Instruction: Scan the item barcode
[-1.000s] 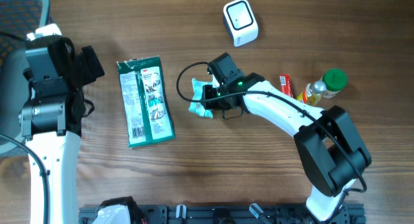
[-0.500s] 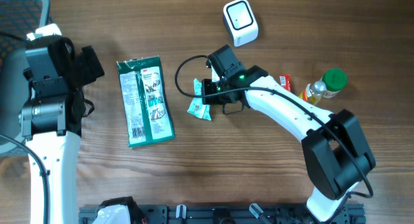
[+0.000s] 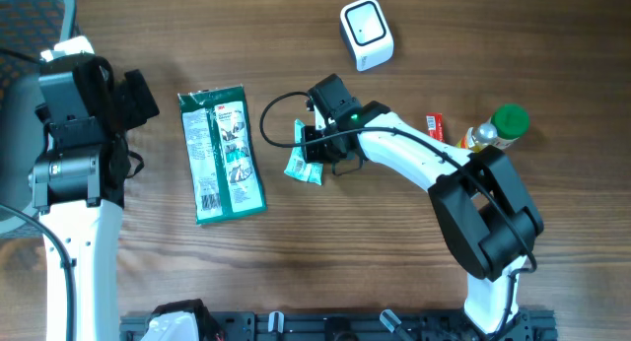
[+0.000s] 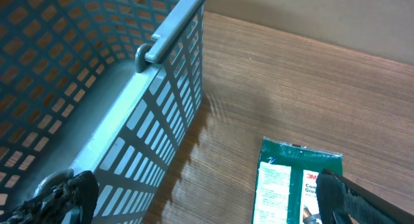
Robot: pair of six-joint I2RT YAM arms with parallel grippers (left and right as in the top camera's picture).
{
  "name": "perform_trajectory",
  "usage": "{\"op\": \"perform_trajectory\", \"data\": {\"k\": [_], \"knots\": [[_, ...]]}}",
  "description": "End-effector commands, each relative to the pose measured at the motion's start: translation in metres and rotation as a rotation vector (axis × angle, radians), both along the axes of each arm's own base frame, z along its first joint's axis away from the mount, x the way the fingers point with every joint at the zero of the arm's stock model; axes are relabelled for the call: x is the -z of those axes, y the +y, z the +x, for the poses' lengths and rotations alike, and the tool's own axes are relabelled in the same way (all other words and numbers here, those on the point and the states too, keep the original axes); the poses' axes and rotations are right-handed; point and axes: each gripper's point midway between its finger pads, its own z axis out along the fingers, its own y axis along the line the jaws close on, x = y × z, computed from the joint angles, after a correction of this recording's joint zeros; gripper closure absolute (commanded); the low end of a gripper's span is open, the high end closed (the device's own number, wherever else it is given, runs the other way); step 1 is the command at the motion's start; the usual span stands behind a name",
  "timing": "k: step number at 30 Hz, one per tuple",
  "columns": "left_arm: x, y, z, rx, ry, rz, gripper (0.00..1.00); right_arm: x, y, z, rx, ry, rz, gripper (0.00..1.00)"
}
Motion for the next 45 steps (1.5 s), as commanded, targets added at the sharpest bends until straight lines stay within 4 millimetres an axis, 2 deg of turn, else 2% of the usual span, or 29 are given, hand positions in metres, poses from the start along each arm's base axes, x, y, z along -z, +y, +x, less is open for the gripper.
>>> {"op": "perform_trajectory", "data": {"k": [1,3,5,6,11,20,22,24,28,30,32,36,42,45], "knots": [[-0.002,0.001,0.000,-0.001,-0.004,-0.001,0.00,-0.029,0.004,0.007,-0.043,-0.081,0.035,0.84],[-0.002,0.001,0.000,-0.001,-0.004,-0.001,0.00,-0.051,0.009,0.005,-0.056,-0.103,0.085,0.86],[-0.002,0.001,0.000,-0.001,-0.004,-0.001,0.00,-0.057,0.015,-0.002,-0.074,-0.077,0.128,0.96],[-0.002,0.001,0.000,-0.001,-0.004,-0.001,0.00,-0.054,0.016,-0.006,-0.075,-0.054,0.136,0.96],[-0.002,0.001,0.000,-0.001,-0.004,-0.001,0.00,-0.025,0.009,-0.020,-0.037,0.030,0.099,0.96],[-0.002,0.001,0.000,-0.001,-0.004,-0.001,0.00,0.048,0.012,-0.046,-0.037,0.153,0.020,0.96],[-0.002,0.001,0.000,-0.001,-0.004,-0.001,0.00,0.052,0.007,-0.043,-0.016,0.141,-0.013,0.96],[-0.002,0.001,0.000,-0.001,-0.004,-0.001,0.00,0.039,0.013,-0.038,-0.026,0.112,0.020,0.96],[-0.002,0.001,0.000,-0.001,-0.004,-0.001,0.00,-0.021,0.038,-0.026,-0.174,-0.031,0.152,0.95],[-0.002,0.001,0.000,-0.001,-0.004,-0.001,0.00,-0.042,0.037,-0.022,-0.173,-0.071,0.172,0.94],[-0.002,0.001,0.000,-0.001,-0.004,-0.001,0.00,-0.051,0.033,-0.017,-0.166,-0.094,0.181,0.94],[-0.002,0.001,0.000,-0.001,-0.004,-0.001,0.00,-0.042,0.020,-0.010,-0.113,-0.090,0.119,0.94],[-0.002,0.001,0.000,-0.001,-0.004,-0.001,0.00,-0.004,-0.022,-0.023,0.049,-0.002,-0.071,0.95],[-0.002,0.001,0.000,-0.001,-0.004,-0.001,0.00,0.007,-0.024,-0.026,0.050,-0.013,-0.066,0.96]]}}
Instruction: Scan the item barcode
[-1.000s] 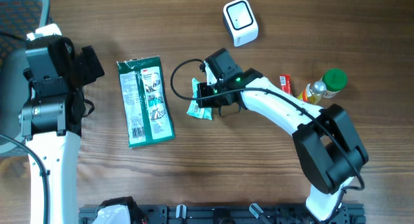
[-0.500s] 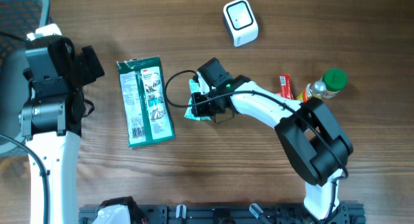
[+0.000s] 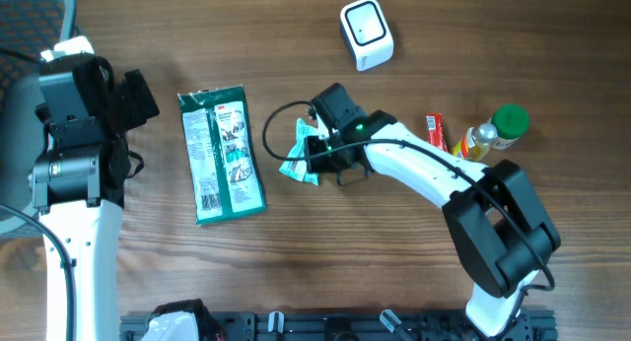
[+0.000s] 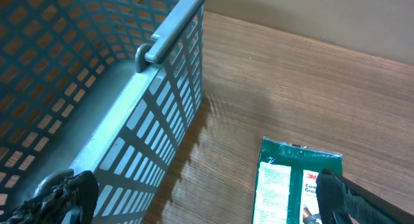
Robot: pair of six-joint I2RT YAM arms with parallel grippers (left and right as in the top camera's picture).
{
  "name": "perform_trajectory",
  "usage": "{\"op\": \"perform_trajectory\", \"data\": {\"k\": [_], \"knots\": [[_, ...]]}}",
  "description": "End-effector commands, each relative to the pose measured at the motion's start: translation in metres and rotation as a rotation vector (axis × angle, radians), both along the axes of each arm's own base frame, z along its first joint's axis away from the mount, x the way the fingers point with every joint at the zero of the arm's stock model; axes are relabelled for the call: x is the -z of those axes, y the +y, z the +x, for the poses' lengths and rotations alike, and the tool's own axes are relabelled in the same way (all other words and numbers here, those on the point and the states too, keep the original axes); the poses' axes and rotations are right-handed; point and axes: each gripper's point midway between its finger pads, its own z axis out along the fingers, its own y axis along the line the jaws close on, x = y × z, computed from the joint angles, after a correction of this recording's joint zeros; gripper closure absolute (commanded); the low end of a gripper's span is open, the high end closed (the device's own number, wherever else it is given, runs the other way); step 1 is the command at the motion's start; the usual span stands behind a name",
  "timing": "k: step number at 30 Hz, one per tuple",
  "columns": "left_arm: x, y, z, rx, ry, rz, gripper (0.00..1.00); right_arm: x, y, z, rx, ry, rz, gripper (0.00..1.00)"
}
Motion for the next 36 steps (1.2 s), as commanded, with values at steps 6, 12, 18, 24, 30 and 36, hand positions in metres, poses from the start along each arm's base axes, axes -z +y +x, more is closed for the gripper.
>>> {"op": "perform_trajectory", "data": {"k": [6,12,18,24,30,36], "knots": [[-0.002,0.001,0.000,-0.001,-0.004,-0.001,0.00,0.027,-0.018,-0.003,0.090,-0.019,-0.041,0.96],[-0.002,0.001,0.000,-0.001,-0.004,-0.001,0.00,-0.040,0.010,0.014,0.037,-0.121,0.114,0.94],[-0.002,0.001,0.000,-0.001,-0.004,-0.001,0.00,-0.053,0.025,0.018,-0.019,-0.176,0.180,0.96],[-0.002,0.001,0.000,-0.001,-0.004,-0.001,0.00,-0.024,0.031,0.017,-0.042,-0.149,0.154,0.95],[-0.002,0.001,0.000,-0.001,-0.004,-0.001,0.00,0.023,0.030,0.016,-0.061,-0.101,0.106,0.92],[-0.002,0.001,0.000,-0.001,-0.004,-0.001,0.00,0.002,0.033,0.020,-0.066,-0.128,0.123,0.83]]}}
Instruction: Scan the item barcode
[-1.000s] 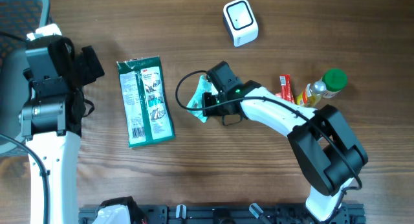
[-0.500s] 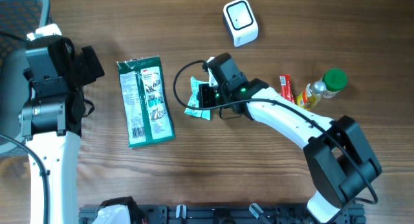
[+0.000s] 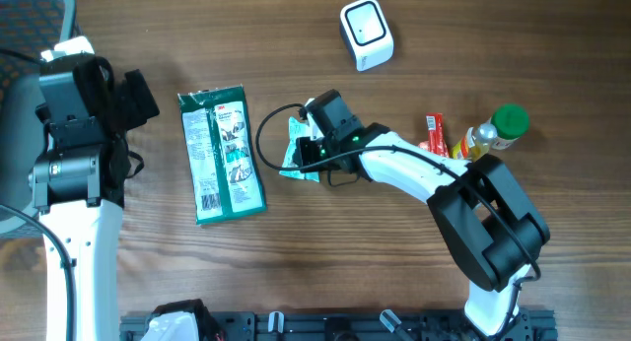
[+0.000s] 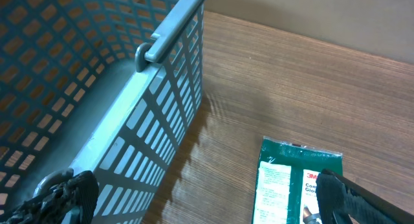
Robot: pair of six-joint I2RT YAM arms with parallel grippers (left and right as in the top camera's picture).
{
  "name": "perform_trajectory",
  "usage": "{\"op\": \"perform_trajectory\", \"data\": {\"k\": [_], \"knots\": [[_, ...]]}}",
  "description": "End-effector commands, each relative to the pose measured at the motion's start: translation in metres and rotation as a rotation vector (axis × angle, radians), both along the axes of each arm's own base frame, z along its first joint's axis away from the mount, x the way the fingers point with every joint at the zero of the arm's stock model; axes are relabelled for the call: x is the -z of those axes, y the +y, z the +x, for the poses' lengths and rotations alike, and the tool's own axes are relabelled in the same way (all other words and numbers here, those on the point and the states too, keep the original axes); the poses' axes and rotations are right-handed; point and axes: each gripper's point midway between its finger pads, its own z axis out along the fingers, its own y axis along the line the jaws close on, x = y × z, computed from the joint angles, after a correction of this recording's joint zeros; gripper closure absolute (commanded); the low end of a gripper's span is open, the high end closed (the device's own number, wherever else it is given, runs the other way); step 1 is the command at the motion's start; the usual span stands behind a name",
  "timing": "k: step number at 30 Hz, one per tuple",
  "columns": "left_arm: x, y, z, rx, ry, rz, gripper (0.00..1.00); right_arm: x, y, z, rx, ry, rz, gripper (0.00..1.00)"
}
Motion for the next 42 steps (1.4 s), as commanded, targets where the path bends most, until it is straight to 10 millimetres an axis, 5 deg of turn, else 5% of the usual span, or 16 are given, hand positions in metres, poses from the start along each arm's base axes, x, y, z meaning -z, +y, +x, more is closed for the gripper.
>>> {"op": "perform_trajectory", "data": {"k": [1,6,11,21,25,28,31,35,42], "knots": [[-0.002,0.001,0.000,-0.001,-0.006,-0.001,0.00,-0.018,0.006,0.008,-0.011,-0.043,0.017,0.83],[-0.002,0.001,0.000,-0.001,-0.006,-0.001,0.00,-0.069,0.032,0.014,-0.086,-0.133,0.179,0.88],[-0.002,0.001,0.000,-0.001,-0.006,-0.001,0.00,-0.046,0.031,0.012,-0.090,-0.099,0.151,0.91],[-0.002,0.001,0.000,-0.001,-0.006,-0.001,0.00,0.034,0.011,0.013,-0.030,-0.022,-0.017,0.90],[-0.002,0.001,0.000,-0.001,-0.006,-0.001,0.00,0.039,0.009,0.012,-0.028,-0.016,-0.027,0.89],[-0.002,0.001,0.000,-0.001,-0.006,-0.001,0.00,0.024,0.023,0.014,-0.063,-0.033,0.055,0.86],[-0.002,0.001,0.000,-0.001,-0.006,-0.001,0.00,-0.025,0.037,0.020,-0.100,-0.088,0.179,0.85],[-0.002,0.001,0.000,-0.001,-0.006,-0.001,0.00,-0.078,0.024,0.045,-0.076,-0.313,0.125,0.77],[-0.002,0.001,0.000,-0.001,-0.006,-0.001,0.00,-0.057,-0.026,0.086,0.142,-0.446,-0.153,0.71]]}}
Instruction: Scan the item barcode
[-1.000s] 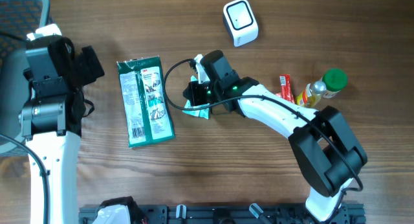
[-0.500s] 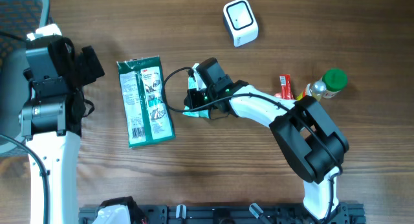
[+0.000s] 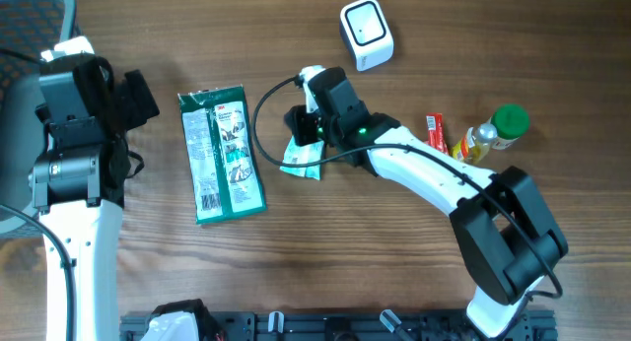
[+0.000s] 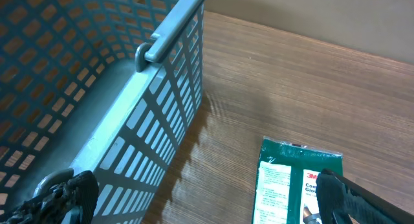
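Note:
A small teal packet [image 3: 302,161] hangs at the table's middle, under my right gripper [image 3: 305,132], which looks shut on its upper edge. The white barcode scanner [image 3: 367,34] stands at the back, up and to the right of the packet. A green flat pack [image 3: 222,155] lies on the wood left of the packet; its top end [image 4: 294,179] also shows in the left wrist view. My left gripper [image 4: 200,197] stands wide open with nothing between its fingers [image 4: 68,193], beside the blue basket.
A blue mesh basket [image 4: 97,88] stands at the far left beside the left arm [image 3: 74,134]. A green-capped bottle [image 3: 501,125] and a small red packet [image 3: 435,132] lie at the right. The right arm's black cable [image 3: 264,109] loops near the packet.
My right gripper has shifted toward the back of the table, nearer the scanner, with the teal packet hanging below it. The left arm has not moved.
The right gripper was down on the teal packet lying right of the green pack. Then the packet was tilted up off the wood in the gripper. It stayed held there, and now sits a little closer to the scanner. The left arm stayed still throughout.

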Robot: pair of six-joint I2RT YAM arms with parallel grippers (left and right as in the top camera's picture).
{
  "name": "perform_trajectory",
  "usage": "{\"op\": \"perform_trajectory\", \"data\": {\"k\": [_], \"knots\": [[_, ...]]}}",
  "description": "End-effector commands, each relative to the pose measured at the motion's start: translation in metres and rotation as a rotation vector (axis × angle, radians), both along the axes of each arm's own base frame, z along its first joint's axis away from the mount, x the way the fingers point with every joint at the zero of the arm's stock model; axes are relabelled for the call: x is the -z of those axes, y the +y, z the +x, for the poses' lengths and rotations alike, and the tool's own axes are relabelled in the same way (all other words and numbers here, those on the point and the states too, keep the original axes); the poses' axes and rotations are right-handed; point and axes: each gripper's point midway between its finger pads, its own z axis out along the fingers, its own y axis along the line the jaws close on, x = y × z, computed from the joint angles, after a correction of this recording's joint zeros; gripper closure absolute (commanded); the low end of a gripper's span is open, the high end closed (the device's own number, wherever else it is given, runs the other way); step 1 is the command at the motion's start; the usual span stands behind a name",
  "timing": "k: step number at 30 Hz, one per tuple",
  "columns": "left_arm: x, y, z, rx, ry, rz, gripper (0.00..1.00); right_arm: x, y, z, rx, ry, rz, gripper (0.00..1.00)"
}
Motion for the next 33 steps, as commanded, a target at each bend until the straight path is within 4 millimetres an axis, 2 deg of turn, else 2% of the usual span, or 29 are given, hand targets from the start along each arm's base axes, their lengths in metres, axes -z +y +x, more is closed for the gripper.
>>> {"op": "perform_trajectory", "data": {"k": [1,4,6,8,10,16,19,21,26,29,31,33], "knots": [[-0.002,0.001,0.000,-0.001,-0.006,-0.001,0.00,0.015,-0.024,0.024,0.117,-0.078,-0.122,0.69],[-0.002,0.001,0.000,-0.001,-0.006,-0.001,0.00,0.032,-0.021,0.028,0.116,-0.076,-0.126,0.64],[-0.002,0.001,0.000,-0.001,-0.006,-0.001,0.00,0.045,-0.024,0.031,0.121,-0.065,-0.137,0.57],[-0.002,0.001,0.000,-0.001,-0.006,-0.001,0.00,0.052,-0.029,0.031,0.128,-0.046,-0.150,0.57],[-0.002,0.001,0.000,-0.001,-0.006,-0.001,0.00,0.060,-0.033,0.023,0.122,-0.001,-0.171,0.57],[-0.002,0.001,0.000,-0.001,-0.006,-0.001,0.00,0.090,-0.042,-0.027,0.139,0.289,-0.171,0.57],[-0.002,0.001,0.000,-0.001,-0.006,-0.001,0.00,0.096,-0.037,-0.055,0.148,0.455,-0.121,0.59],[-0.002,0.001,0.000,-0.001,-0.006,-0.001,0.00,0.096,-0.032,-0.068,0.164,0.548,-0.078,0.66],[-0.002,0.001,0.000,-0.001,-0.006,-0.001,0.00,0.093,-0.023,-0.100,0.154,0.744,-0.008,0.54],[-0.002,0.001,0.000,-0.001,-0.006,-0.001,0.00,0.088,-0.031,-0.105,0.166,0.746,-0.044,0.55],[-0.002,0.001,0.000,-0.001,-0.006,-0.001,0.00,0.074,-0.038,-0.101,0.188,0.698,-0.063,0.53],[-0.002,0.001,0.000,-0.001,-0.006,-0.001,0.00,0.051,-0.044,-0.095,0.189,0.622,-0.072,0.49]]}}
